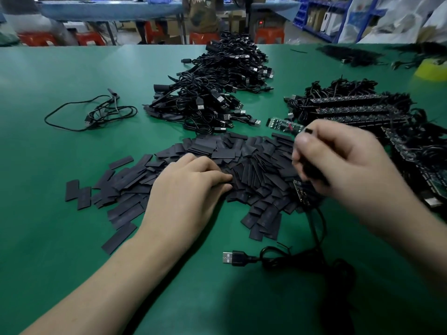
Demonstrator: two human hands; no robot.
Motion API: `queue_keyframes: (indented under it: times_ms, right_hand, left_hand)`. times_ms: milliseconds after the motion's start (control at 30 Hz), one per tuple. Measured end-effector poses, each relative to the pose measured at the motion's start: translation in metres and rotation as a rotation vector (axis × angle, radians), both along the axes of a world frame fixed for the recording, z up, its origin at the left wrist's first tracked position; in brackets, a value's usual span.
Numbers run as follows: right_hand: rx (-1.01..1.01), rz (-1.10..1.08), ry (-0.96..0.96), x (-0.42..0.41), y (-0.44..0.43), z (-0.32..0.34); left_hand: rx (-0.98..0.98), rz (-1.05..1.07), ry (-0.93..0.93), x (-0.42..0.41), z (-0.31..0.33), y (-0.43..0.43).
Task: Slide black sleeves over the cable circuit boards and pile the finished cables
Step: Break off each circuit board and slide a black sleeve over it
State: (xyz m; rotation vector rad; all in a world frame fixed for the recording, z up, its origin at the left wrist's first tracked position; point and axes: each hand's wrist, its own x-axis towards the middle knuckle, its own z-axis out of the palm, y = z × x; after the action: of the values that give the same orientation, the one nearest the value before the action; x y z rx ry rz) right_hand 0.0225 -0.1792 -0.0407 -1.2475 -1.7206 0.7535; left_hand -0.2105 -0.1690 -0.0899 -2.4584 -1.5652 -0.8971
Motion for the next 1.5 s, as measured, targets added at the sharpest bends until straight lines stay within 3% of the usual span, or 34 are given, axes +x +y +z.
queue_keyframes:
  times_ms: [67, 200, 267, 367, 467, 767, 900, 1033, 1167, 1233, 1333, 1500]
  right_hand:
    - [0.098, -0.044, -0.128, -0.009, -0.005, -0.009]
    - [0.062, -0.007, -0.153, -0.024, -0.008, -0.023]
    - [-0.060, 0.043, -0.092, -0.028, -0.007, -0.027]
    - [-0.233, 0.169, 0.152, -0.033, -0.008, -0.028]
    - [-0.340, 0.219, 0.324, -0.032, -0.008, -0.026]
    - [-0.525, 0.237, 0.248, -0.018, -0.002, -0.019]
    - [-0.491, 0.276, 0.159, -0.016, -0.003, -0.019]
    - [-0.356, 0.180, 0.166, -0.009, 0.006, -0.016]
    - [-0.088, 0.093, -0.116, 0.004, 0.008, -0.015]
    - [-0.051, 0.112, -0.184, 0.004, 0.006, -0.016]
    - [-0.096, 0.178, -0.143, 0.001, 0.006, -0.018]
    - [-0.258, 0.222, 0.119, -0.002, 0.007, -0.022]
  left_hand:
    - [0.097, -0.032, -0.002, 0.001, 0.002, -0.001]
    - [0.169, -0.132, -0.142, 0.004, 0.004, -0.009]
    - [0.200, -0.173, -0.186, 0.006, 0.005, -0.013]
    - [0.237, -0.228, -0.181, 0.008, 0.003, -0.013]
    - [0.165, -0.282, -0.260, 0.006, 0.000, -0.010]
    - [-0.046, -0.342, -0.328, 0.003, -0.001, -0.004]
    - [-0.045, -0.349, -0.393, 0.005, 0.002, -0.005]
    - [-0.102, -0.252, -0.559, 0.001, 0.004, -0.004]
    - [-0.173, -0.206, -0.673, 0.000, 0.006, -0.004]
    - [-0.177, -0.202, -0.686, 0.000, 0.006, -0.005]
    - [-0.183, -0.193, -0.697, 0.000, 0.007, -0.005]
    - [-0.190, -0.202, -0.688, 0.001, 0.004, -0.006]
